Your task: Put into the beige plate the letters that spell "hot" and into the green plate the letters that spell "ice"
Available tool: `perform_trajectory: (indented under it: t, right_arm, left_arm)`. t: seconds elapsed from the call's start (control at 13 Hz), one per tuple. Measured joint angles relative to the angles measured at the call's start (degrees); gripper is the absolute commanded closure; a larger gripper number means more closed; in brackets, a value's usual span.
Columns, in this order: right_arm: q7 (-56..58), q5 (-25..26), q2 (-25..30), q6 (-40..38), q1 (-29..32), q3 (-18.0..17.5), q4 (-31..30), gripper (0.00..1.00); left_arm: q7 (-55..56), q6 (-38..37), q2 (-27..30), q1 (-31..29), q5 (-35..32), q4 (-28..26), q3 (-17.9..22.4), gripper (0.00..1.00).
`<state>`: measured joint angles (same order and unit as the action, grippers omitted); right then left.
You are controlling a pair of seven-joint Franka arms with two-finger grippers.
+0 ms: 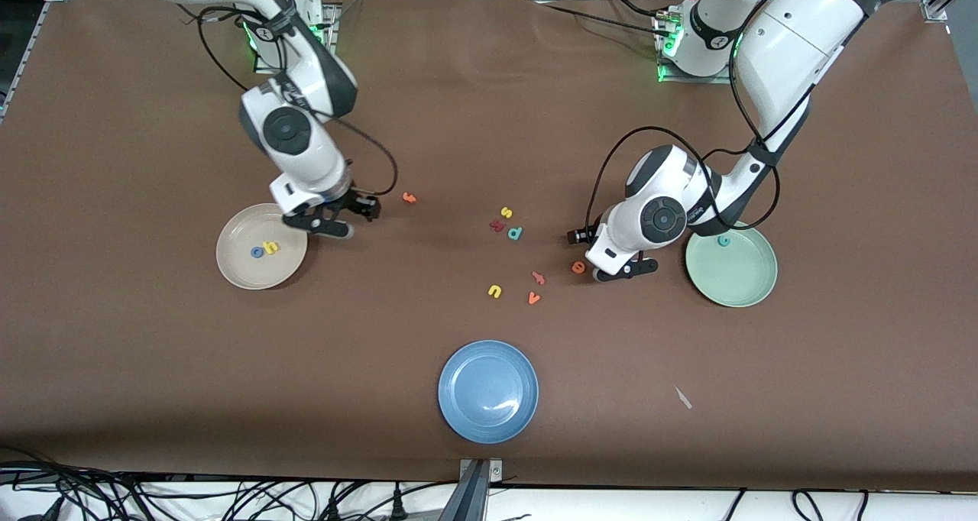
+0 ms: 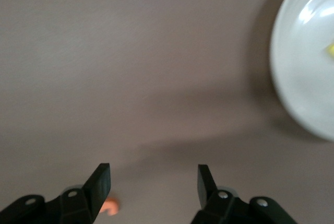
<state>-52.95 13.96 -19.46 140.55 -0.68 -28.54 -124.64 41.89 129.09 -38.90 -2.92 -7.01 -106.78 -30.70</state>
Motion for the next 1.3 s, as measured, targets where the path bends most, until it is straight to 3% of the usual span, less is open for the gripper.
perform_trajectory:
  t: [0.38, 0.61, 1.07, 1.15, 1.3]
  right_arm:
    - [-11.4, 0.0, -5.0, 7.8, -6.6, 0.1, -0.7, 0.24]
    - [-12.5, 0.0, -6.9, 9.7, -7.9, 0.2, -1.0, 0.24]
    - [-12.5, 3.1, -7.7, 14.4, -7.9, 2.6, -5.8, 0.25]
    - [-12.5, 3.1, -7.7, 14.5, -7.9, 2.6, -5.8, 0.26]
    - [-12.5, 3.1, -7.7, 14.5, -7.9, 2.6, -5.8, 0.43]
  left_arm:
    - [0.2, 0.9, -0.7, 0.0, -2.4, -0.1, 0.2, 0.34]
    - [0.3, 1.1, -1.2, 0.0, -2.4, -0.1, 0.2, 0.49]
    - [0.7, 1.1, -1.2, 0.0, -2.4, -0.2, 0.2, 0.89]
    - [0.7, 1.0, -1.2, 0.0, -2.4, -0.2, 0.2, 0.98]
    - [0.7, 1.0, -1.1, -0.1, -2.4, -0.2, 0.3, 1.0]
